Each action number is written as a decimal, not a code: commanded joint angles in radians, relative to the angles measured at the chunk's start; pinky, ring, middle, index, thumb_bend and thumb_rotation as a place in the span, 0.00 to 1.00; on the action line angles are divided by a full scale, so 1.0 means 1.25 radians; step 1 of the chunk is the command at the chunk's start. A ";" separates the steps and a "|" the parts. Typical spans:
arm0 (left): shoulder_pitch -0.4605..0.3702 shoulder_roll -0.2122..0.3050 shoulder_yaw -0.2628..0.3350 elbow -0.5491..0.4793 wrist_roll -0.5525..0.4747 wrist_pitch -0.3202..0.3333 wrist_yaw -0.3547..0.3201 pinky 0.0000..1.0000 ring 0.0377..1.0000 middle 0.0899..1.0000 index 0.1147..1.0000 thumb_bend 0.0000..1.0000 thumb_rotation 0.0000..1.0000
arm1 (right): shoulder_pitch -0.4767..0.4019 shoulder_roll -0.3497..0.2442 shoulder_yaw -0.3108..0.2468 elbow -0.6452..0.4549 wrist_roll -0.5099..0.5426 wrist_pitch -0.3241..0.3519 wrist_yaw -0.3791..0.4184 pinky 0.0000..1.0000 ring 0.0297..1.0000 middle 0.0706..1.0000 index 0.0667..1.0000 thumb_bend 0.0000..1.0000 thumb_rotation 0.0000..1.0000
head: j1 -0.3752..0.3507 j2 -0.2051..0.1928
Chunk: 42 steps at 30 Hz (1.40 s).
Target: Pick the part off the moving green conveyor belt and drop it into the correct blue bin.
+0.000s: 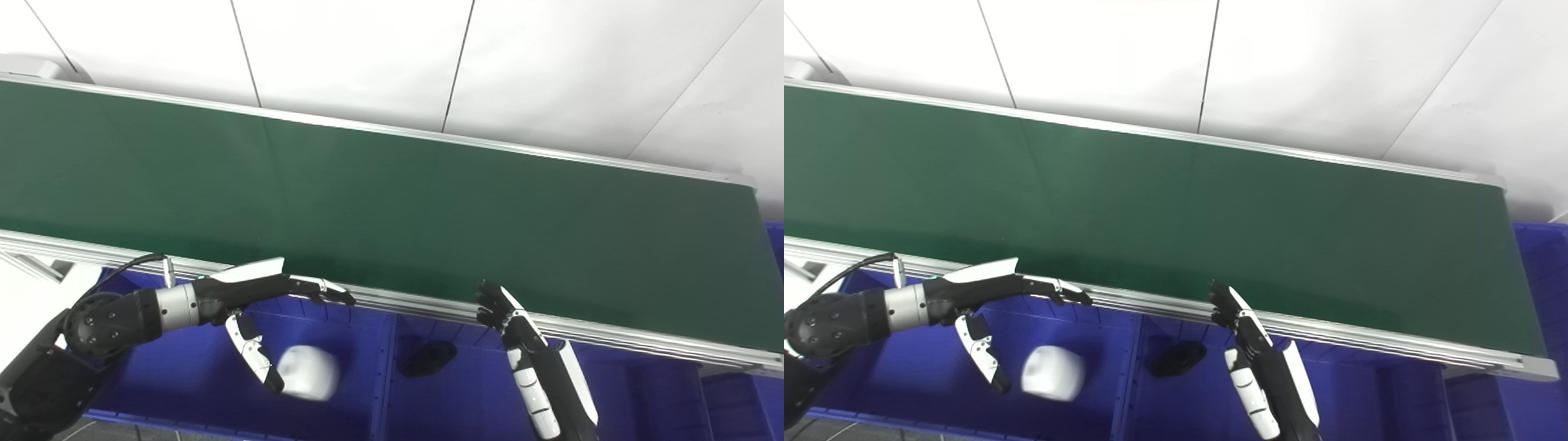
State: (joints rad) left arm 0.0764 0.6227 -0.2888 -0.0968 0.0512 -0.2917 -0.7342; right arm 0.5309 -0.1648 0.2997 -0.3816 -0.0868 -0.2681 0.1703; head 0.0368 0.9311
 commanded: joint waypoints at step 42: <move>0.202 -0.138 0.004 -0.201 -0.126 0.088 0.129 1.00 1.00 1.00 1.00 0.37 0.78 | 0.040 0.018 0.025 -0.068 -0.076 0.029 -0.001 0.84 0.90 0.92 0.91 0.41 1.00 | -0.061 0.032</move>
State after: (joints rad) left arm 0.3417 0.4429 -0.2891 -0.3272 -0.0894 -0.1700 -0.5788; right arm 0.5750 -0.1494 0.3261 -0.4313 -0.1881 -0.2339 0.1698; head -0.0399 0.9725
